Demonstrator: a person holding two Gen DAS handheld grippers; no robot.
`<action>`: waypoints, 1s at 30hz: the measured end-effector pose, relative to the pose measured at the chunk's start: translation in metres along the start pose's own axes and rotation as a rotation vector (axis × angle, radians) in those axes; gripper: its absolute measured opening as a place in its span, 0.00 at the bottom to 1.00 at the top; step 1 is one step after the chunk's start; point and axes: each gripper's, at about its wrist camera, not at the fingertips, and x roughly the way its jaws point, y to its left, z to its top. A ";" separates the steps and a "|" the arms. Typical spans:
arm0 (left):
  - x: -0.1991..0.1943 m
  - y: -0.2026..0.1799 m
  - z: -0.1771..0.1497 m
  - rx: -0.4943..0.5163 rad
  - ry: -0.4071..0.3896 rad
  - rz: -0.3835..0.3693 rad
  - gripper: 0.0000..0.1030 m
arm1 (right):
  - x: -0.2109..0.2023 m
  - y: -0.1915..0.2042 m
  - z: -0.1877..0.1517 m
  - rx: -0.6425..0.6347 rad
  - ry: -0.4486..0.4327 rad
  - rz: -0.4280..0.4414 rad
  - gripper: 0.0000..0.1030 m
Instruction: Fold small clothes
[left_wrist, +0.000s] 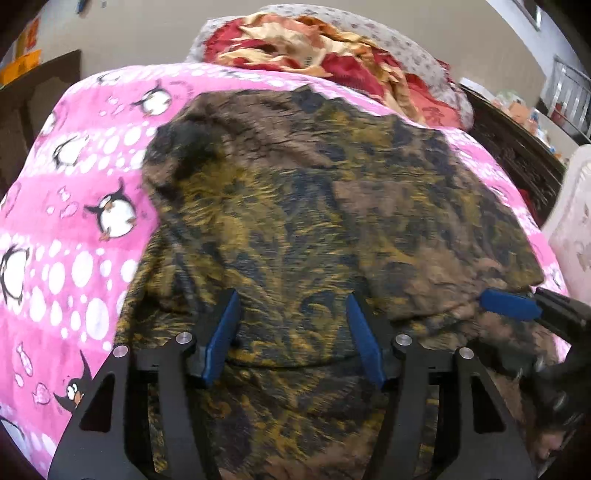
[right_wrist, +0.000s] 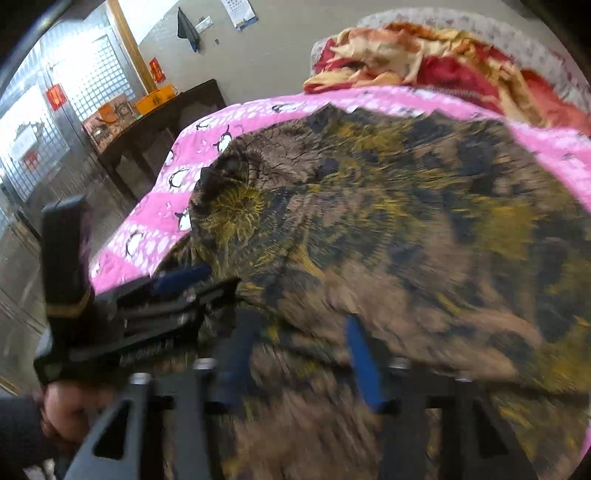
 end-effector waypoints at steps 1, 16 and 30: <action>-0.003 -0.002 0.001 -0.003 0.001 -0.045 0.58 | -0.009 -0.004 -0.012 -0.034 0.016 -0.065 0.64; 0.041 -0.005 0.039 -0.240 0.101 -0.443 0.58 | 0.006 -0.055 -0.048 0.028 0.014 -0.176 0.83; 0.018 -0.010 0.059 -0.265 0.030 -0.371 0.03 | 0.006 -0.054 -0.050 0.030 0.011 -0.173 0.84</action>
